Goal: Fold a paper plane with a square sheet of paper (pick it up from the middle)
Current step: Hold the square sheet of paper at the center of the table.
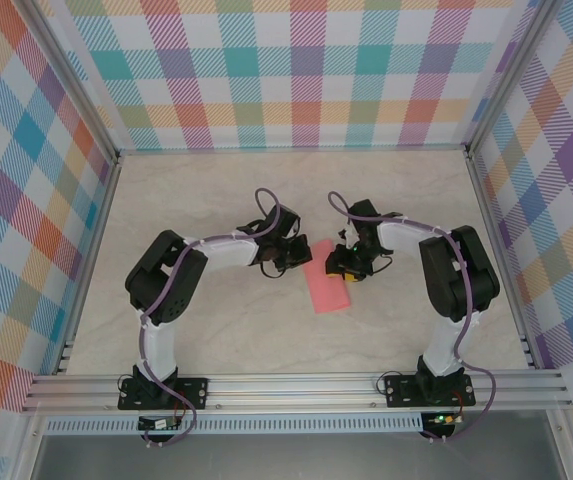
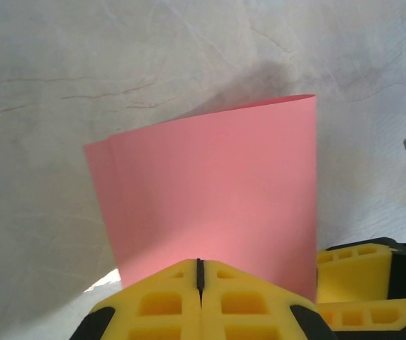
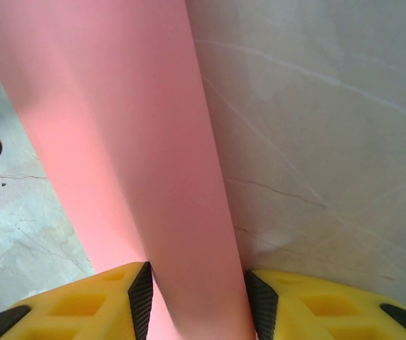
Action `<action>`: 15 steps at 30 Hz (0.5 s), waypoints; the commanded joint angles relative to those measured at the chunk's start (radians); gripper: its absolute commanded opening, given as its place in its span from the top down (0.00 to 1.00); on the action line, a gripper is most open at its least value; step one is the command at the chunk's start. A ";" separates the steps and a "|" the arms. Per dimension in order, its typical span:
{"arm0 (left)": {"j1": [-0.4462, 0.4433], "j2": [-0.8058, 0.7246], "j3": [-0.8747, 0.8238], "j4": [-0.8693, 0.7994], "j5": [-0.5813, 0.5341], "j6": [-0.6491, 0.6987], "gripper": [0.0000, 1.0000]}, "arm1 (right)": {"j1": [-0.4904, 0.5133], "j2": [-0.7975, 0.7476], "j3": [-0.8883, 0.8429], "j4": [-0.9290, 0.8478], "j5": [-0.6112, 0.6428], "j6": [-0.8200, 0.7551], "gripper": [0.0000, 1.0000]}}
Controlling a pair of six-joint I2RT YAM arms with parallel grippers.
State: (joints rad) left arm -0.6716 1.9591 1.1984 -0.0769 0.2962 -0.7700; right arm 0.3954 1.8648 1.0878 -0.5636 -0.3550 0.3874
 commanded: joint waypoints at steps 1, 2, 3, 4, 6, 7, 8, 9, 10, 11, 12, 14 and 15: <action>0.008 -0.060 -0.016 0.014 -0.033 -0.018 1.00 | 0.058 0.141 -0.060 0.062 0.102 -0.021 0.54; 0.010 -0.065 -0.014 0.012 -0.038 -0.019 1.00 | 0.062 0.144 -0.059 0.059 0.107 -0.025 0.54; 0.013 -0.073 -0.014 0.011 -0.045 -0.021 1.00 | 0.064 0.148 -0.057 0.058 0.115 -0.025 0.54; 0.015 -0.080 -0.016 0.011 -0.053 -0.021 1.00 | 0.065 0.152 -0.057 0.057 0.119 -0.026 0.54; 0.018 -0.095 -0.021 0.013 -0.063 -0.025 1.00 | 0.066 0.161 -0.054 0.056 0.120 -0.020 0.54; 0.020 -0.100 -0.025 0.015 -0.067 -0.027 1.00 | 0.068 0.164 -0.052 0.056 0.120 -0.015 0.54; 0.022 -0.107 -0.029 0.017 -0.070 -0.028 1.00 | 0.071 0.167 -0.051 0.056 0.123 -0.009 0.53; 0.022 -0.112 -0.035 0.017 -0.076 -0.030 1.00 | 0.074 0.171 -0.049 0.054 0.126 -0.002 0.53; 0.024 -0.118 -0.040 0.018 -0.081 -0.032 1.00 | 0.074 0.175 -0.049 0.054 0.125 0.004 0.53; 0.024 -0.122 -0.046 0.017 -0.087 -0.032 1.00 | 0.075 0.178 -0.049 0.056 0.124 0.006 0.53; 0.024 -0.126 -0.049 0.016 -0.093 -0.035 1.00 | 0.076 0.181 -0.049 0.056 0.125 0.010 0.53; 0.027 -0.128 -0.050 0.010 -0.092 -0.039 1.00 | 0.077 0.188 -0.049 0.056 0.128 0.016 0.53; 0.027 -0.124 -0.049 0.009 -0.085 -0.040 1.00 | 0.077 0.192 -0.048 0.055 0.128 0.018 0.53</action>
State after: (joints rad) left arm -0.6582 1.8622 1.1664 -0.0723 0.2222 -0.7963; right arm 0.4213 1.8847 1.1152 -0.6048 -0.3027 0.4011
